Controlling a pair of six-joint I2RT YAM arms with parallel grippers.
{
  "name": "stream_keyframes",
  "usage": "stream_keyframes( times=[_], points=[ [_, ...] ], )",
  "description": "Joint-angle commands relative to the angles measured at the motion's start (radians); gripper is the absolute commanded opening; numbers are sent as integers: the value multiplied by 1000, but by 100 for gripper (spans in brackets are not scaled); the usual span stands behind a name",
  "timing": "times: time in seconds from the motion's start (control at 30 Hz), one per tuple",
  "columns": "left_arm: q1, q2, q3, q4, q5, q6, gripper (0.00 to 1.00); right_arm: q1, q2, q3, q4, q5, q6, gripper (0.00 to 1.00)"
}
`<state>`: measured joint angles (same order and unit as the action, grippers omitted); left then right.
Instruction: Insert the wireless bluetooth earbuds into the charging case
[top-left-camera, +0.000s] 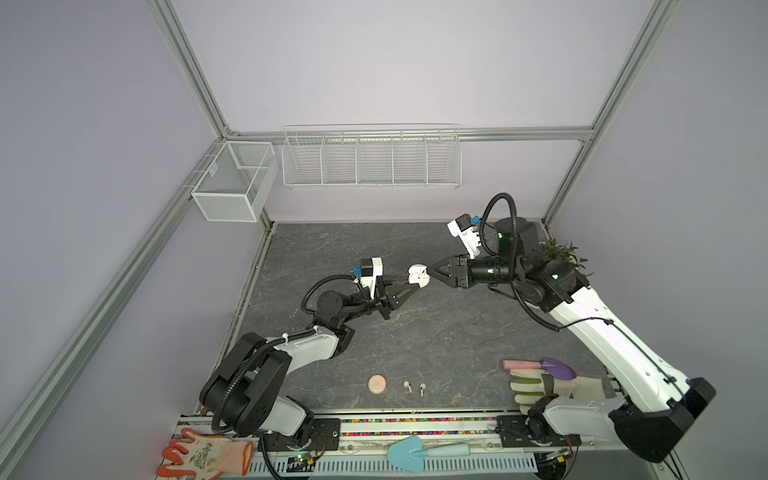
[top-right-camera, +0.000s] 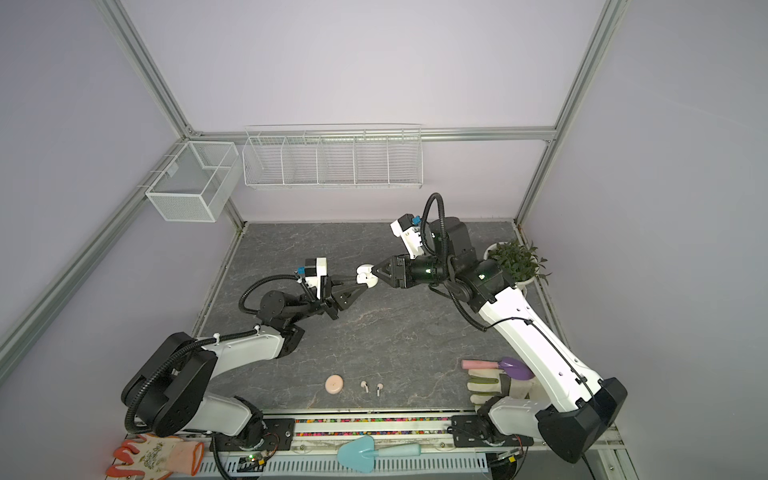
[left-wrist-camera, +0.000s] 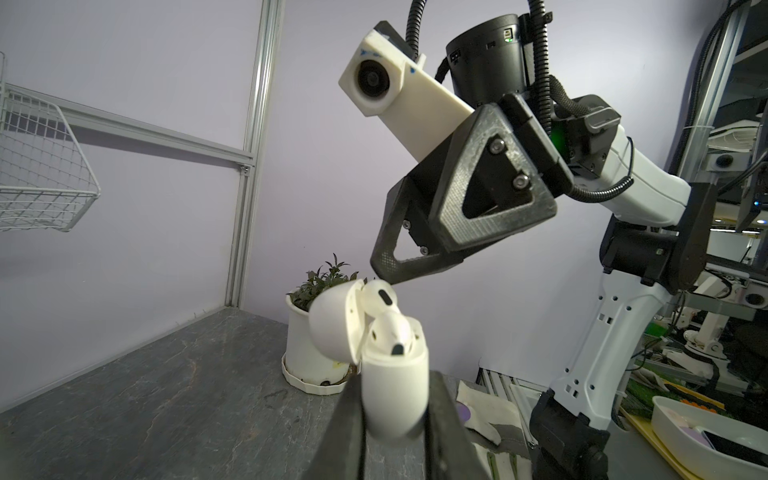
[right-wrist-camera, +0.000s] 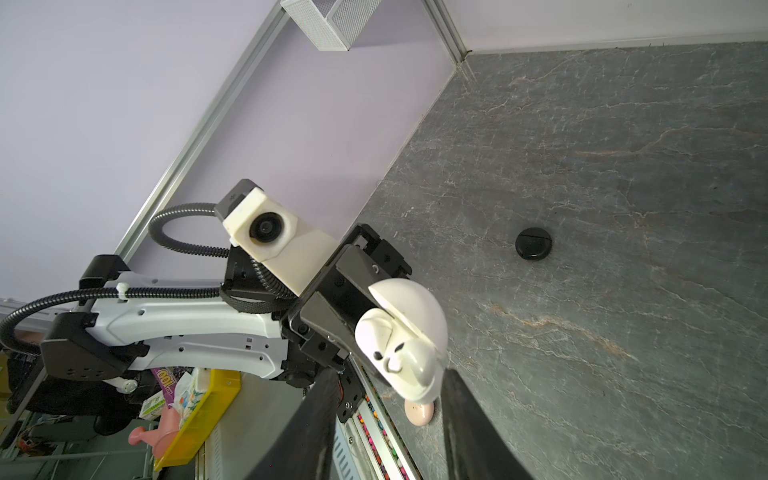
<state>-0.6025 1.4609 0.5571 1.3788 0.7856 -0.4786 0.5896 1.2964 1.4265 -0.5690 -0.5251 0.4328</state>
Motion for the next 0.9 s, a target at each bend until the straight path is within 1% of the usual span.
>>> stream_keyframes(
  times=[0.0, 0.17, 0.37, 0.87],
  points=[
    [-7, 4, -2, 39, 27, 42, 0, -4, 24, 7, -20, -24, -29, 44],
    [-7, 1, -5, 39, 32, 42, 0, -2, 42, 25, -13, -53, -31, 40],
    [-6, 0, -5, 38, 32, 38, 0, 5, 37, 23, -11, -57, -29, 35],
    [-6, -6, -6, 38, 40, 15, 0, 34, 21, 18, -1, -53, -14, 29]
  ],
)
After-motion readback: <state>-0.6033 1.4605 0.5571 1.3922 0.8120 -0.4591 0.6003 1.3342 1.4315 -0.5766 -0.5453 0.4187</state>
